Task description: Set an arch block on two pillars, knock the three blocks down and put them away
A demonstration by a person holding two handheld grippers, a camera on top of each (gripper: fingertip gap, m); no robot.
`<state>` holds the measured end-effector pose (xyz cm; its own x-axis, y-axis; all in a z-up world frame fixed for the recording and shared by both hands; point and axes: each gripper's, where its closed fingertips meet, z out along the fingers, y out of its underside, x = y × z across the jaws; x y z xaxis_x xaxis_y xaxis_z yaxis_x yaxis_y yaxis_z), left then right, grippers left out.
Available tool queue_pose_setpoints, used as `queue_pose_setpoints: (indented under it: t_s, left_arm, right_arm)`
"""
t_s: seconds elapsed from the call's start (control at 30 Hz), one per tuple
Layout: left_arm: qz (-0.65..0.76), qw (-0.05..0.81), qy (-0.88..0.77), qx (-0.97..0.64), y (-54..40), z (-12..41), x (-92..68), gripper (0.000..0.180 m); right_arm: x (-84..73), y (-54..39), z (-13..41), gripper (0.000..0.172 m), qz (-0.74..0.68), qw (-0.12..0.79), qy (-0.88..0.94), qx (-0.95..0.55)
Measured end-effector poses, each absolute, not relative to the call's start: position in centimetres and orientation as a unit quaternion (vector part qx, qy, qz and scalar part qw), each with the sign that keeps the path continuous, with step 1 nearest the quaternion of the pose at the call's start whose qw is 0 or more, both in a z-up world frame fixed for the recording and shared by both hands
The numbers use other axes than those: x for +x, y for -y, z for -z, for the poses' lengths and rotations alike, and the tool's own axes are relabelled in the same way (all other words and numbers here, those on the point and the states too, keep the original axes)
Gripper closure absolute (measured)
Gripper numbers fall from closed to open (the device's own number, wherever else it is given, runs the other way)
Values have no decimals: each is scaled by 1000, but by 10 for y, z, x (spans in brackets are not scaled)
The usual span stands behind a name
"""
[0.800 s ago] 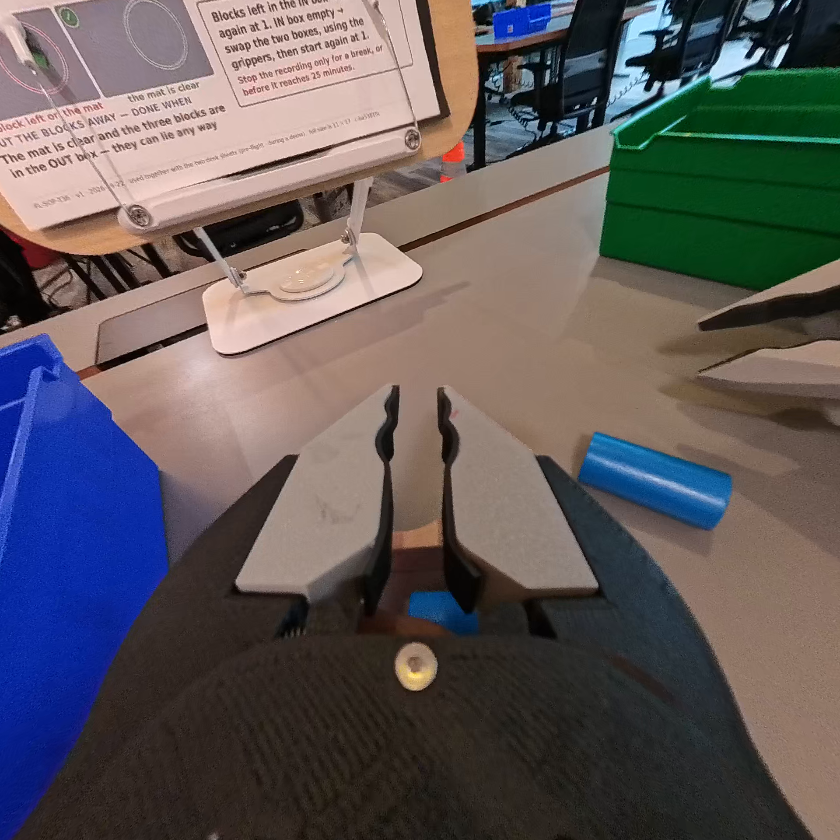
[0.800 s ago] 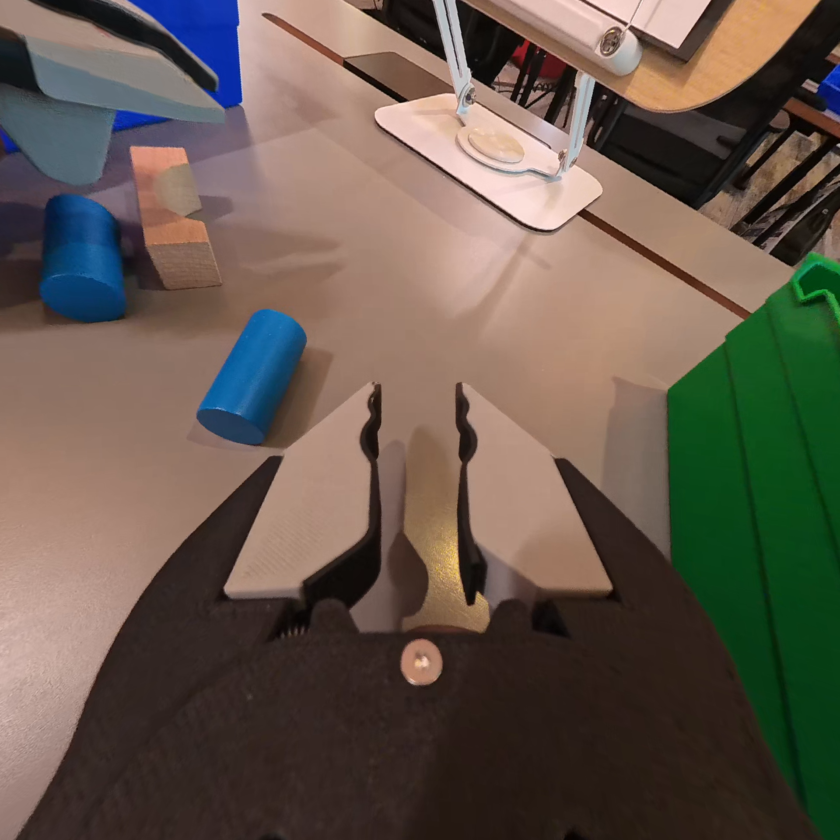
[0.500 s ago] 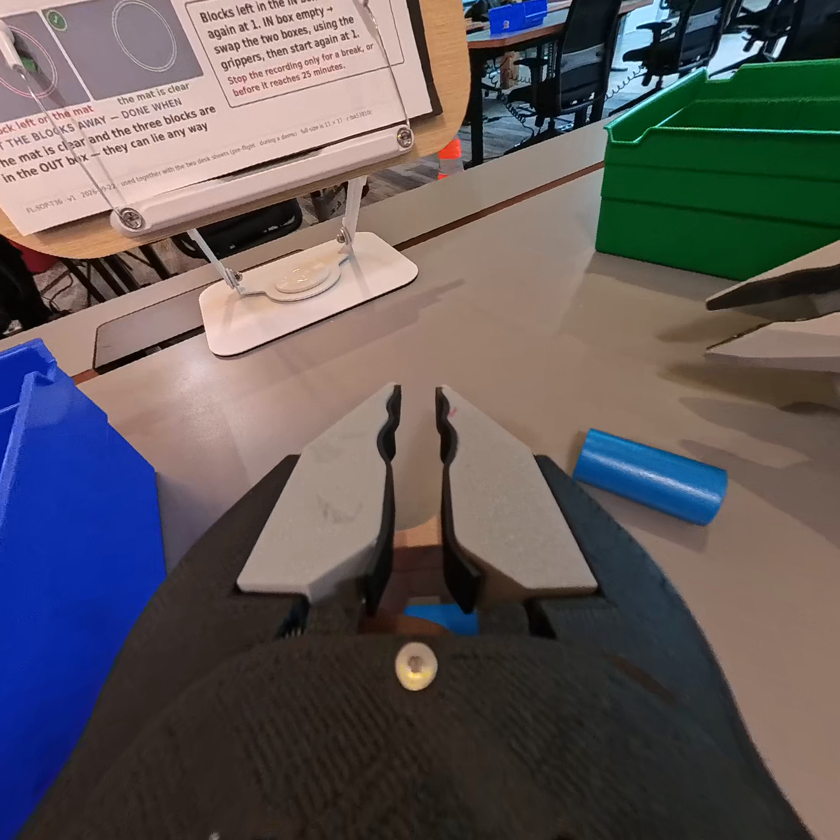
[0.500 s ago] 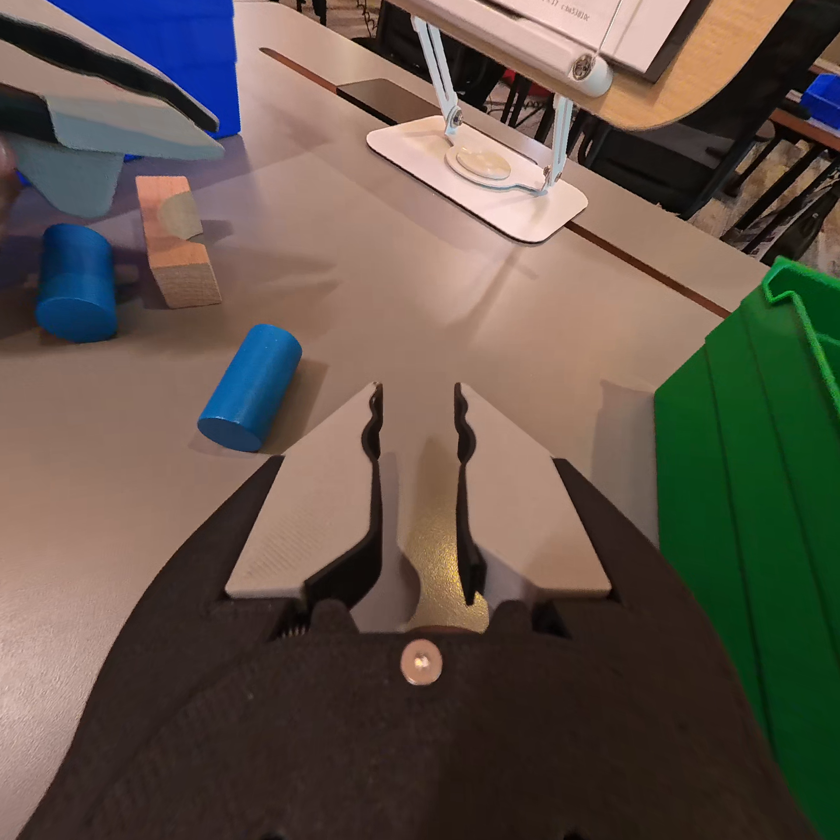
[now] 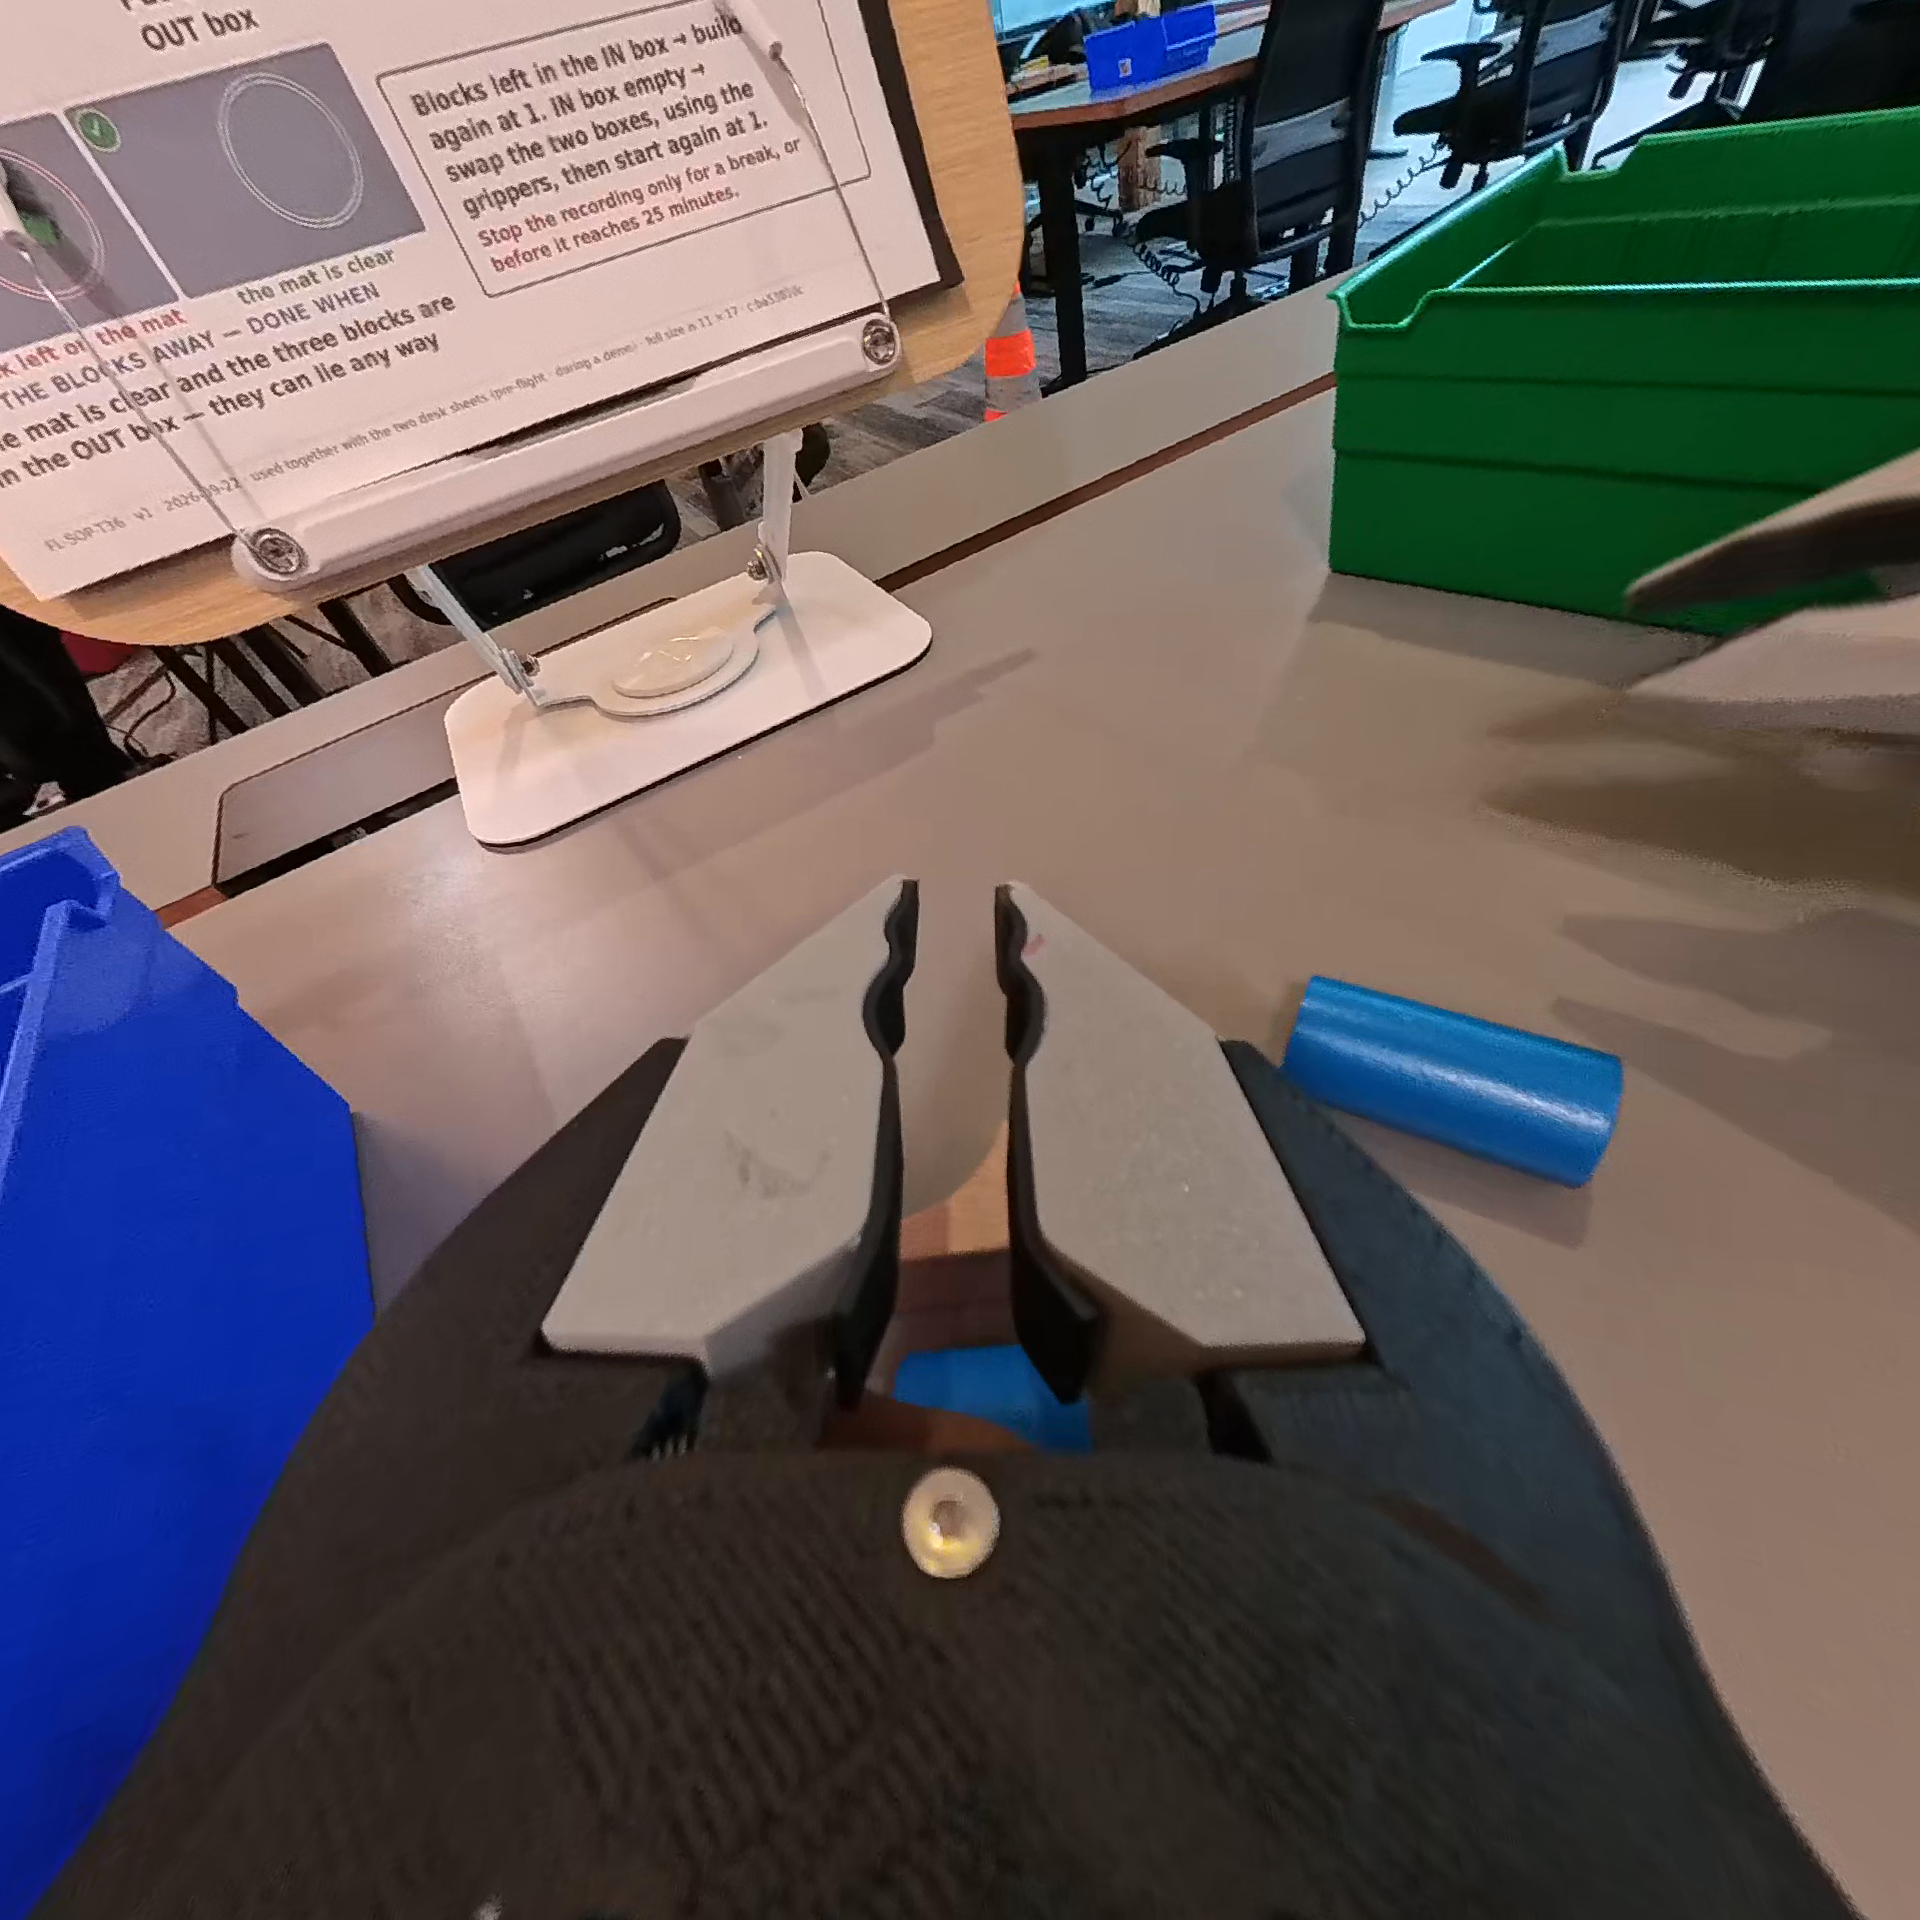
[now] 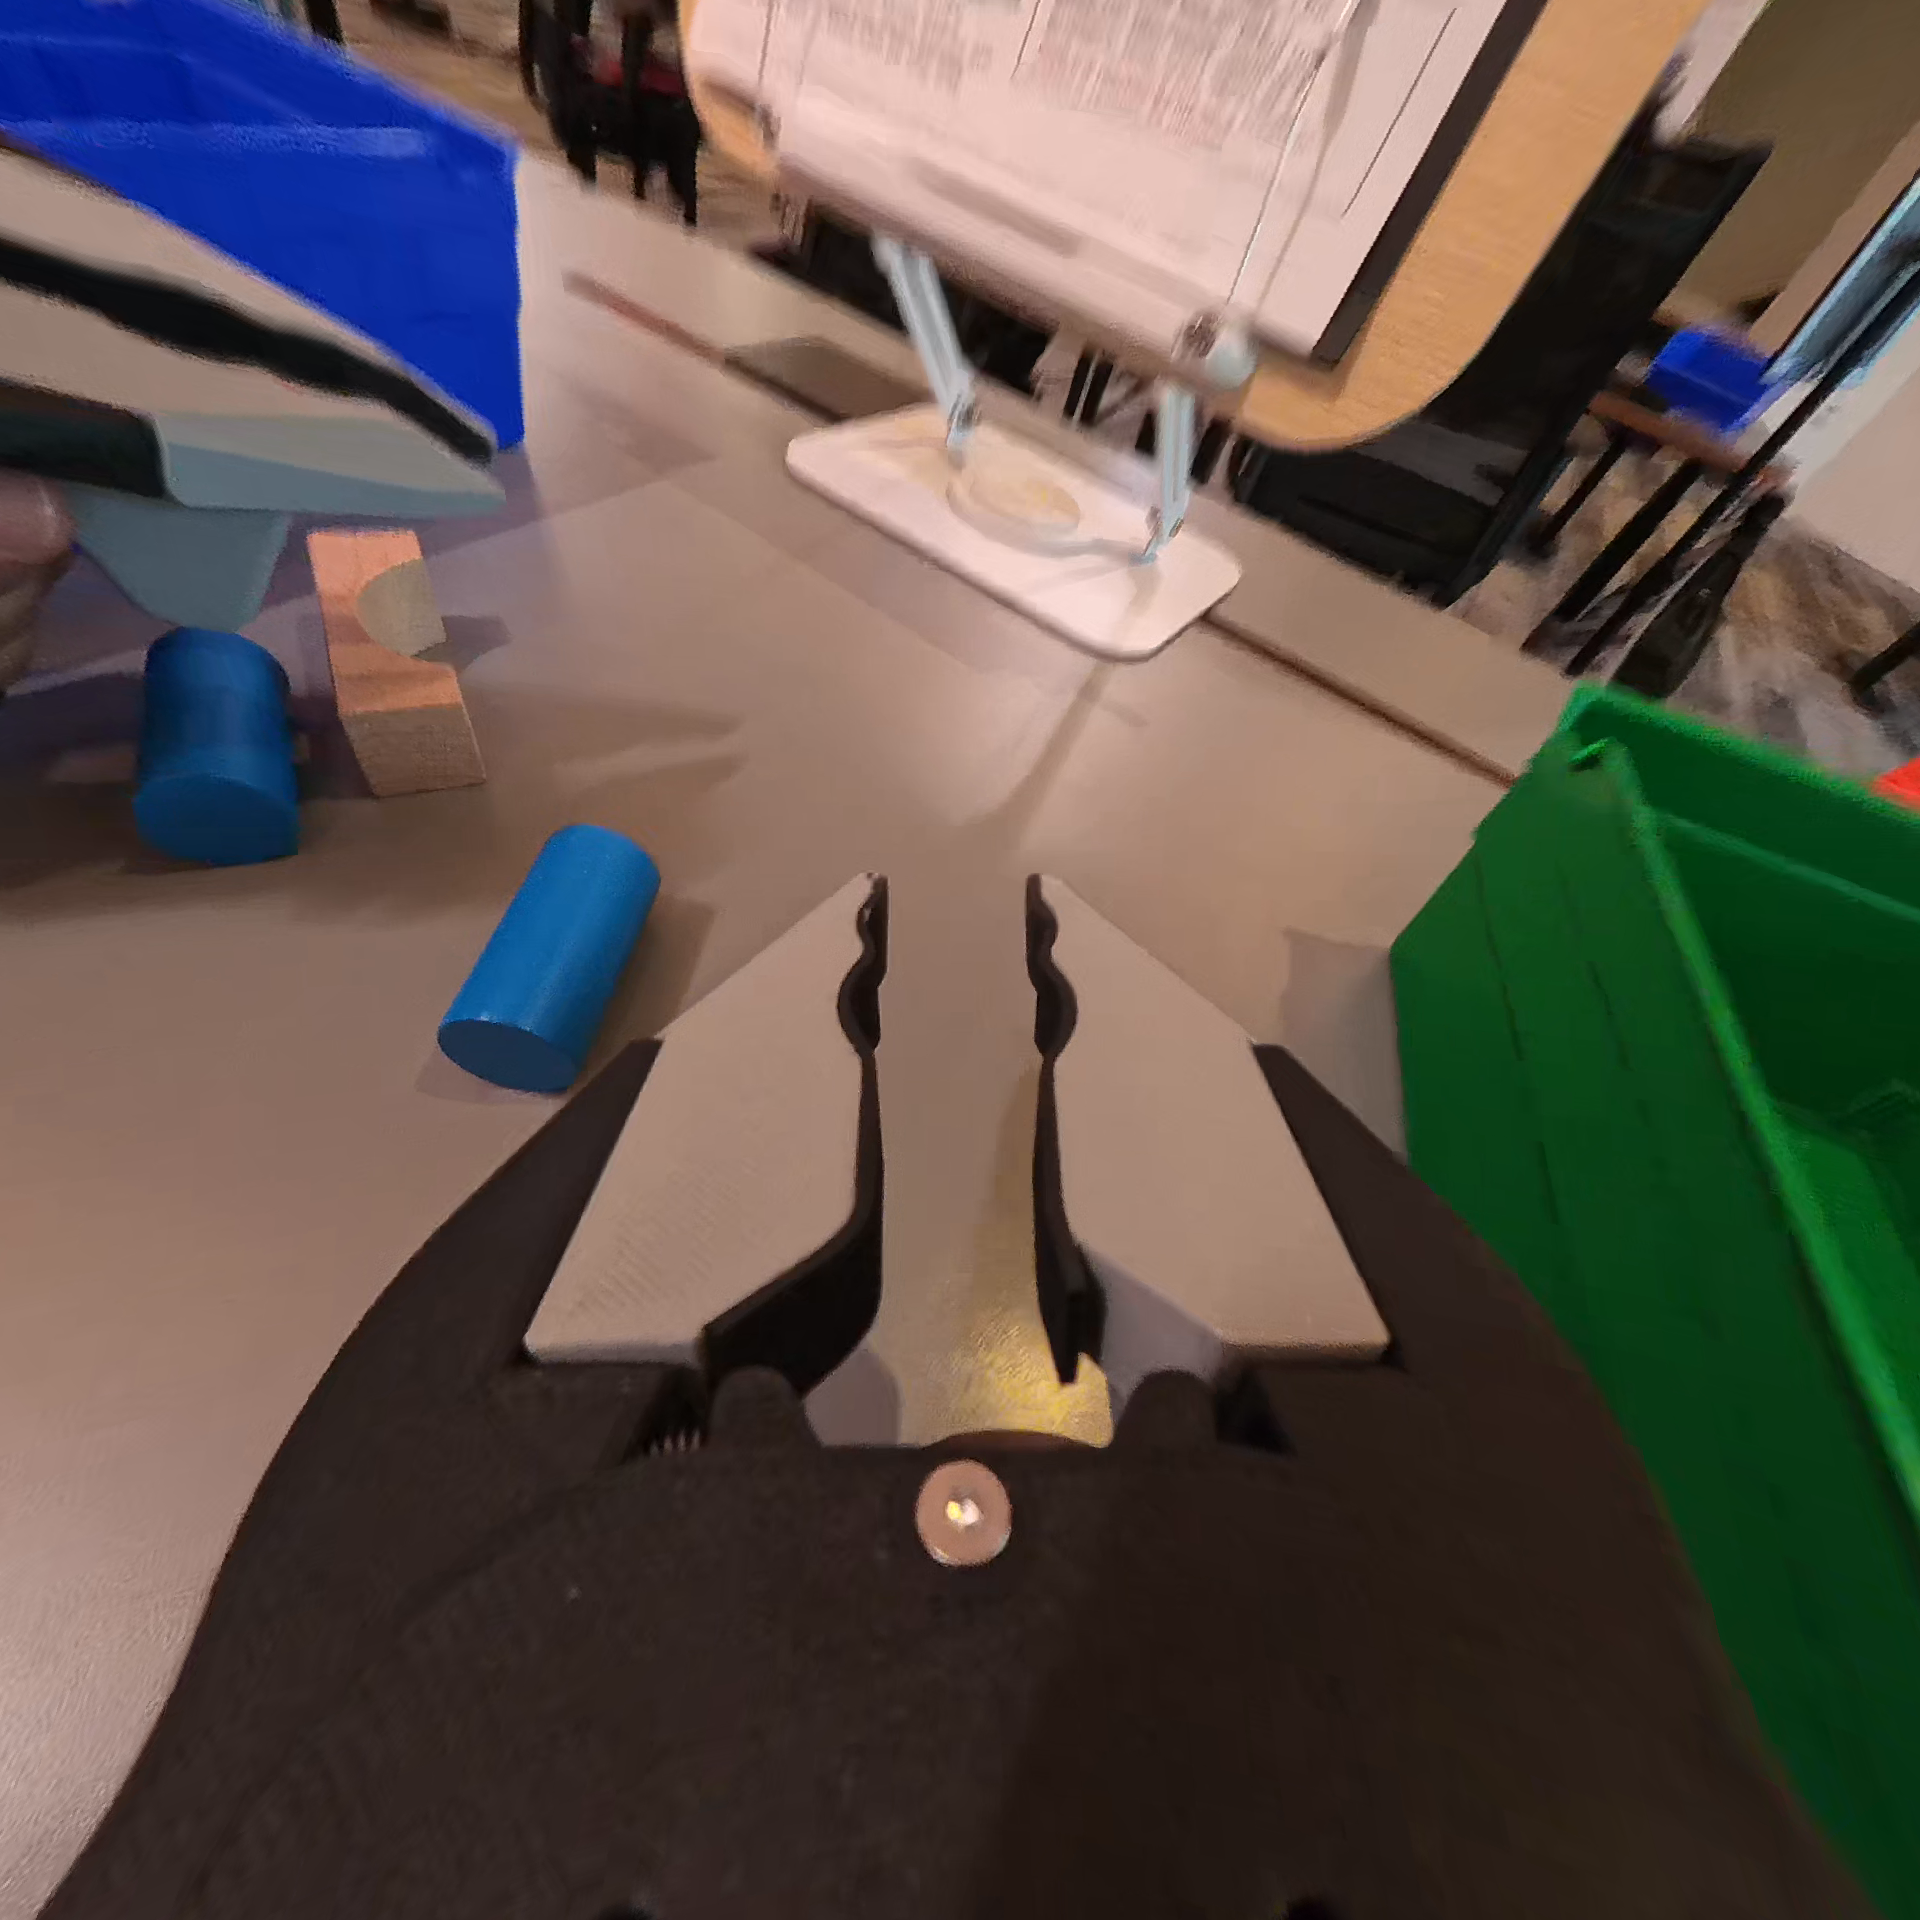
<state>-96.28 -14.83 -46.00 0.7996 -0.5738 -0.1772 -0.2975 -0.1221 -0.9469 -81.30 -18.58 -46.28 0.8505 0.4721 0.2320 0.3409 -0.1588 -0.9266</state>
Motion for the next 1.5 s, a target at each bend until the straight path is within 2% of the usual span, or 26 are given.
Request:
queue_pose_setpoints:
  t_s: [0.17, 0.27, 0.4, 0.5, 0.6, 0.63, 0.67, 0.8, 0.97, 1.03, 1.4, 1.5]
  left_arm:
    - [114, 590, -289, -745, 145, 463, -967, 168]
    - [118, 591, -286, -745, 145, 461, -968, 168]
    - [128, 595, -283, -741, 147, 455, -967, 168]
    - [133, 598, -283, -738, 148, 453, -966, 168]
    - [132, 594, -289, -739, 149, 456, -963, 168]
    - [130, 592, -291, -740, 149, 457, -963, 168]
    - [127, 591, -292, -741, 149, 459, -964, 168]
    - [125, 588, -286, -746, 147, 461, -967, 168]
    - [131, 589, -284, -745, 146, 459, -967, 169]
    - [132, 590, -286, -743, 147, 458, -966, 168]
    - [133, 591, -281, -744, 146, 457, -969, 168]
    - [131, 589, -281, -746, 145, 458, -969, 168]
  right_arm:
    - [-784, 202, 412, 159, -60, 686, 197, -698]
    - [-758, 224, 398, 141, -73, 695, 157, -698]
    - [-702, 246, 410, 129, -12, 645, 133, -752]
    - [-664, 256, 430, 128, 25, 612, 104, -784]
    - [-656, 250, 465, 131, 31, 552, 120, -825]
    - [-654, 247, 474, 146, 35, 536, 121, -835]
    - [-652, 245, 478, 169, 39, 536, 123, -834]
    - [-642, 249, 478, 169, 45, 549, 65, -832]
    - [-641, 257, 477, 169, 155, 552, 63, -817]
    - [-643, 255, 479, 162, 186, 544, 76, -815]
    - [-645, 265, 479, 170, 3, 560, 122, -819]
    - [-645, 265, 479, 170, -4, 564, 119, -817]
